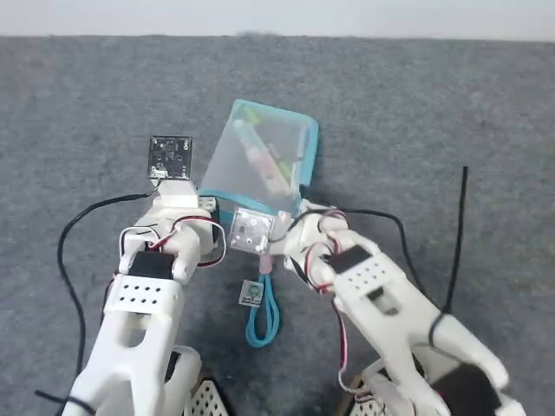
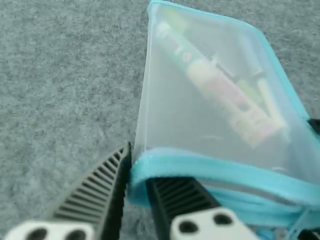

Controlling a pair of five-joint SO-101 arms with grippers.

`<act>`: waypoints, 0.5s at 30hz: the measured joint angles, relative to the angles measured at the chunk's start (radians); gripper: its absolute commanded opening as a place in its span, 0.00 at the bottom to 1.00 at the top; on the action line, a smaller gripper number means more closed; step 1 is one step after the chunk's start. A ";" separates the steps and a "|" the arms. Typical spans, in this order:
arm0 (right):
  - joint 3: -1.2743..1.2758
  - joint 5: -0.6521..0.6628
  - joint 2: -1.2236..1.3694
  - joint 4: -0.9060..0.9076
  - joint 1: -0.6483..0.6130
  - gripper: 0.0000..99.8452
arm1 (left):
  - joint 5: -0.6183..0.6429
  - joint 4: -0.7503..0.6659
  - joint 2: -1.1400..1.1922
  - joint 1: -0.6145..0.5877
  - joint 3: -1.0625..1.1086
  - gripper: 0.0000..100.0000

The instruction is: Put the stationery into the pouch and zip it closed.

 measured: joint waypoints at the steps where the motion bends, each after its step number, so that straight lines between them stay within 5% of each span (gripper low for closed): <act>1: -0.018 -0.002 0.018 0.000 0.000 0.19 | 0.000 0.000 0.000 0.000 0.000 0.01; 5: -0.061 -0.002 0.028 -0.008 0.005 0.01 | 0.000 0.000 0.000 -0.003 0.000 0.01; 15: -0.114 -0.100 0.028 -0.005 0.038 0.01 | 0.000 0.000 0.000 -0.009 0.000 0.03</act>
